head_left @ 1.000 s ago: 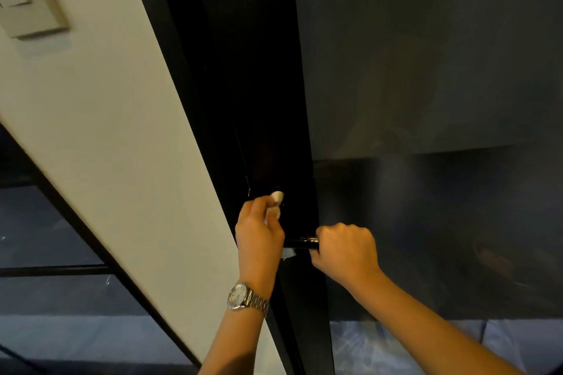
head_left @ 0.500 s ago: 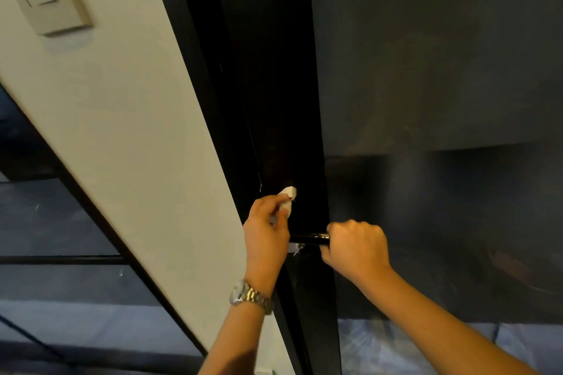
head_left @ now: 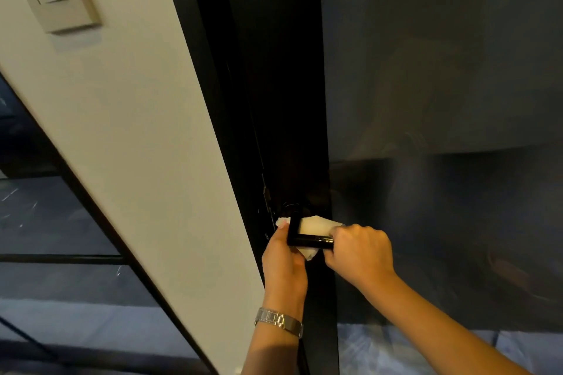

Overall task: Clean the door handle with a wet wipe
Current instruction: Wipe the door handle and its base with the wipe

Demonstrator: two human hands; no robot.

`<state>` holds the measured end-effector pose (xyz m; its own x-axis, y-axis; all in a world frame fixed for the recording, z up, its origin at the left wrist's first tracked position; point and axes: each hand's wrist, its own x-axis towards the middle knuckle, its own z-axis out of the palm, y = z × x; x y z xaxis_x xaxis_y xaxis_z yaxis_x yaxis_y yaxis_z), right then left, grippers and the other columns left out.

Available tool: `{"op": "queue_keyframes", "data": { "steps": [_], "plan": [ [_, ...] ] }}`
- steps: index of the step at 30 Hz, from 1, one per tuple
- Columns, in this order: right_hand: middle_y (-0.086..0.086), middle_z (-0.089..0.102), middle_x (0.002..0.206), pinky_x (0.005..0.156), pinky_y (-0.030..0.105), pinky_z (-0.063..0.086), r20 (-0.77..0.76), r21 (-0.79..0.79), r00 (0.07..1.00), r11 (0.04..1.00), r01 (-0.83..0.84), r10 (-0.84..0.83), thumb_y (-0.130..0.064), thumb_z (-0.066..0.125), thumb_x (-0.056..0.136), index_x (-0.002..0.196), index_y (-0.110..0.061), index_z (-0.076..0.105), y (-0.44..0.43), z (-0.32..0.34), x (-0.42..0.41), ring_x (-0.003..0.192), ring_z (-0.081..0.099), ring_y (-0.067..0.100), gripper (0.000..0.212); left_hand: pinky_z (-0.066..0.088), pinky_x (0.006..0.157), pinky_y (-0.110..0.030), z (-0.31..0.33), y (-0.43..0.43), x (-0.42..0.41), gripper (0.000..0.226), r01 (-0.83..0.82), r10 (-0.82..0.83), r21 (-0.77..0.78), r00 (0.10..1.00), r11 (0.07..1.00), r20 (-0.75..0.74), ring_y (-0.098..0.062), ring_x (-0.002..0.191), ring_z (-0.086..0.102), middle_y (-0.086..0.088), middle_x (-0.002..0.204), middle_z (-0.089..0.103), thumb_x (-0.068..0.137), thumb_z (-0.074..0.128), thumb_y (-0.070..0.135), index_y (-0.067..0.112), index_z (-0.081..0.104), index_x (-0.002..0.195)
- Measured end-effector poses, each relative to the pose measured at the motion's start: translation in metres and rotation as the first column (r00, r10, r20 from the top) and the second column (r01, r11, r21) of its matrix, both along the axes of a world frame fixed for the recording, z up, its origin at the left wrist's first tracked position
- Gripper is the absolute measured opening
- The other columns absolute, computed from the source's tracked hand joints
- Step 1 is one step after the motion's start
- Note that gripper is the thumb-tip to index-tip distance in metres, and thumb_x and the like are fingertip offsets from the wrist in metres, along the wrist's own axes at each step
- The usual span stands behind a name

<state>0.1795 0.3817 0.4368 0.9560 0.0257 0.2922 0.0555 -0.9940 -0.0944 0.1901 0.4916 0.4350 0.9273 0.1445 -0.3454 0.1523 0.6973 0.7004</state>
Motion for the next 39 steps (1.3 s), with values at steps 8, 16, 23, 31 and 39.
{"op": "queue_keyframes", "data": {
  "steps": [8, 16, 23, 31, 39],
  "plan": [
    [0.002, 0.068, 0.094, 0.058, 0.026, 0.035, -0.012, -0.006, 1.0, 1.0, 0.011, -0.011, -0.037, 0.047, 0.091, 0.098, -0.018, 0.063, 0.0, 0.002, -0.001, 0.085, 0.066, 0.021, 0.026, 0.039, 0.095, -0.013, 0.002, -0.007, 0.008, 0.031, -0.454, -0.268, 0.879, 0.837, 0.148, 0.477, -0.009, 0.114, 0.042, 0.003, 0.122, 0.047, 0.089, 0.054, 0.007, 0.014, 0.059, 0.119],
    [0.004, 0.069, 0.09, 0.043, 0.023, 0.017, -0.01, 0.006, 1.0, 1.0, -0.015, 0.016, -0.035, 0.049, 0.09, 0.095, -0.016, 0.065, 0.0, 0.002, -0.002, 0.082, 0.066, 0.024, 0.026, 0.037, 0.052, -0.006, 0.014, -0.001, 0.02, 0.022, -0.428, -0.208, 0.901, 0.877, 0.074, 0.434, -0.003, 0.067, 0.047, -0.005, 0.106, 0.053, 0.093, 0.049, 0.015, 0.004, 0.06, 0.109],
    [0.002, 0.067, 0.089, 0.044, 0.024, 0.02, -0.01, 0.019, 1.0, 1.0, -0.018, 0.018, -0.036, 0.046, 0.091, 0.095, -0.018, 0.063, -0.002, 0.0, 0.0, 0.081, 0.064, 0.022, 0.025, 0.046, 0.06, -0.022, -0.006, 0.008, 0.013, 0.018, -0.075, -0.083, 0.829, 0.986, 0.554, 0.145, -0.012, 0.066, 0.054, 0.002, 0.073, 0.056, 0.095, 0.045, 0.026, 0.015, 0.055, 0.104],
    [0.003, 0.068, 0.094, 0.047, 0.025, 0.025, -0.009, -0.003, 1.0, 1.0, -0.004, 0.004, -0.036, 0.048, 0.09, 0.1, -0.018, 0.064, 0.001, 0.002, 0.0, 0.086, 0.065, 0.023, 0.026, 0.046, 0.074, -0.011, -0.01, 0.01, 0.006, 0.025, -0.265, -0.042, 0.834, 0.945, 0.484, 0.325, -0.004, 0.087, 0.057, 0.008, 0.095, 0.058, 0.095, 0.044, 0.021, 0.016, 0.054, 0.118],
    [0.001, 0.067, 0.093, 0.047, 0.024, 0.027, -0.021, -0.007, 1.0, 1.0, 0.01, -0.01, -0.037, 0.048, 0.09, 0.102, -0.02, 0.063, 0.0, 0.001, 0.001, 0.084, 0.065, 0.021, 0.025, 0.038, 0.056, 0.001, -0.004, 0.01, 0.014, 0.029, -0.298, -0.138, 0.928, 0.933, 0.225, 0.333, -0.008, 0.082, 0.051, -0.01, 0.115, 0.051, 0.095, 0.043, 0.024, 0.009, 0.052, 0.119]
  ]
}}
